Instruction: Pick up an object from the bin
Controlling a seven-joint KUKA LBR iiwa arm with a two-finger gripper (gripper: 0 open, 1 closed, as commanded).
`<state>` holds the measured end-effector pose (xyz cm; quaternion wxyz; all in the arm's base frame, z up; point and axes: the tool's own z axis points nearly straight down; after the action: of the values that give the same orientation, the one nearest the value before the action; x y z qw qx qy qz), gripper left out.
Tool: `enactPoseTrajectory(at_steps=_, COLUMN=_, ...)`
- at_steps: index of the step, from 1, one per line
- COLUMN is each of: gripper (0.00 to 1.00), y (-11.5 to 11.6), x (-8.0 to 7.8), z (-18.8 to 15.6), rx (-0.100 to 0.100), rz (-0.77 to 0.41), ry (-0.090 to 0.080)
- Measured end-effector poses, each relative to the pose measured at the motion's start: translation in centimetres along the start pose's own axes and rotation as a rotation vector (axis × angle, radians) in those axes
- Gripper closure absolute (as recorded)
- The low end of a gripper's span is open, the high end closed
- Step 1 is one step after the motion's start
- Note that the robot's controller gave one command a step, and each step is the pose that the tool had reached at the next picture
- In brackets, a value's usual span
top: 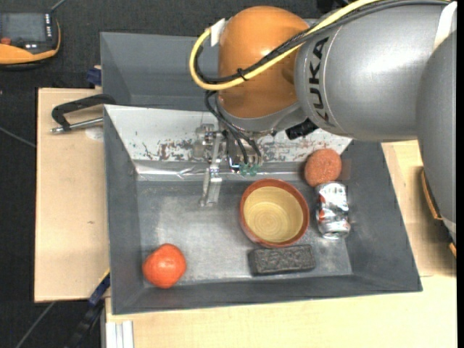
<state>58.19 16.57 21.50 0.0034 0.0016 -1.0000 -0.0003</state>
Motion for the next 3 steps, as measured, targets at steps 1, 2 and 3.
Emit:
enactPoseTrajectory(at_steps=1, gripper=0.0, y=-8.1, x=-0.6, z=0.2, rx=0.003, rz=-0.052, ry=-0.001)
enactPoseTrajectory(at_steps=2, gripper=0.0, y=-12.0, x=-0.1, z=9.0, rx=0.004, rz=-0.19, ry=0.005)
enactPoseTrajectory(at_steps=3, gripper=0.0, y=-19.9, x=1.7, z=14.2, rx=0.003, rz=-0.109, ry=-0.003)
